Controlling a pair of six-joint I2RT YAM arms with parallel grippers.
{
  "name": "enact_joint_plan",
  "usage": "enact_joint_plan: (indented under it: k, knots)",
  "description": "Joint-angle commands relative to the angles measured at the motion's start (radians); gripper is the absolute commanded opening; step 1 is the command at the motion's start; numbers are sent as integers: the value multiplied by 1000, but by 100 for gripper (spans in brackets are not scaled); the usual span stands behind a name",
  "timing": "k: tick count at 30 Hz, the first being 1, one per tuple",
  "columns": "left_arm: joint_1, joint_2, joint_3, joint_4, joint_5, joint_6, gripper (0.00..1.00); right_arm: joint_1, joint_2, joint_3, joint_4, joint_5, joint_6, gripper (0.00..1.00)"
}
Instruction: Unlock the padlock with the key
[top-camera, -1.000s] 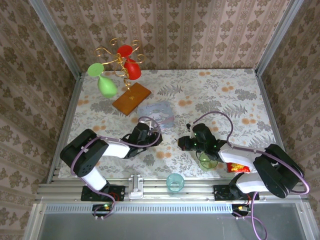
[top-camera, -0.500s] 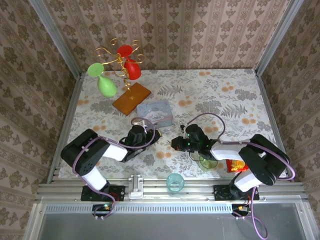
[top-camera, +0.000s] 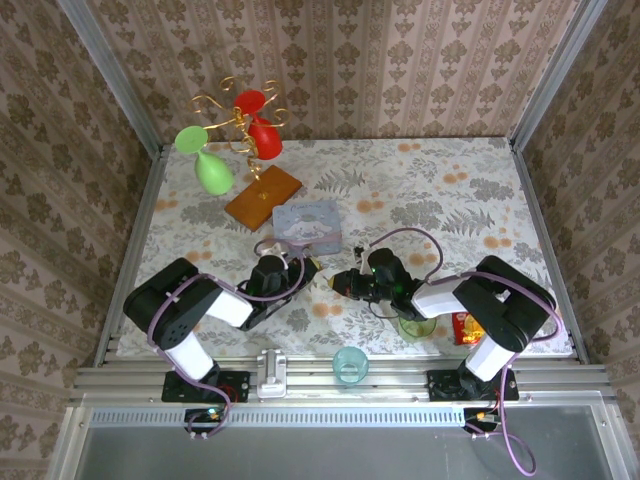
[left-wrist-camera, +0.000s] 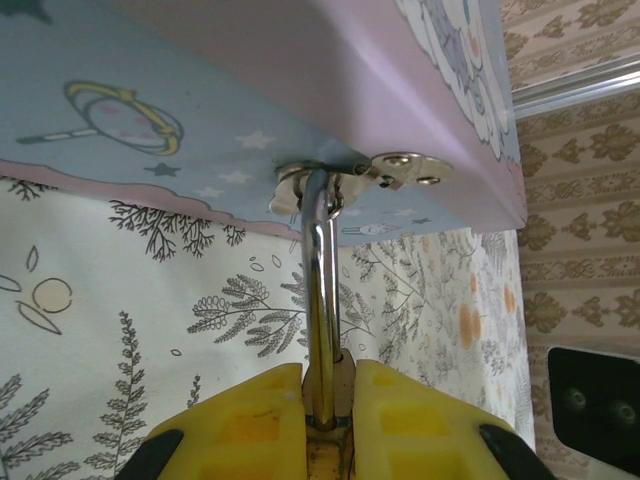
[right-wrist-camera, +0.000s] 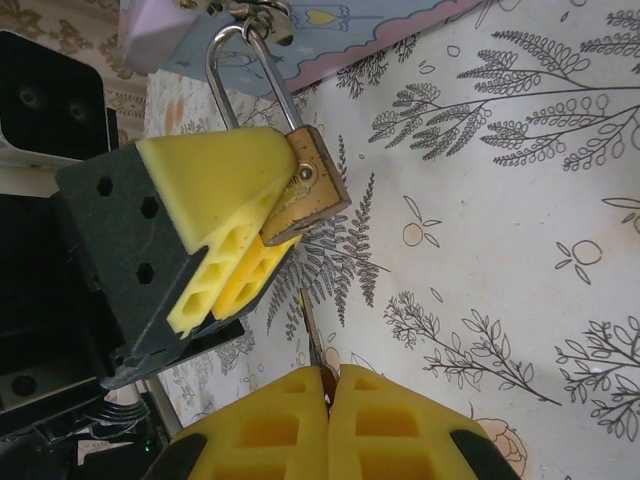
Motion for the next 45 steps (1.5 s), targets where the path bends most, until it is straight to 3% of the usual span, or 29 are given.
enact_joint_plan:
  k: [1, 16, 35, 45]
  knots:
    - [-5, 5, -6, 145, -25, -27, 2, 3, 37, 15, 84, -19, 31, 0]
    - [-12, -7, -15, 141, -39, -17, 1, -33, 270, -59, 582, -76, 249, 0]
    - [-16, 19, -18, 198, -19, -38, 0, -38, 281, -25, 581, -123, 241, 0]
    - [-15, 38, -40, 249, -14, -57, 0, -46, 286, -36, 585, -86, 249, 0]
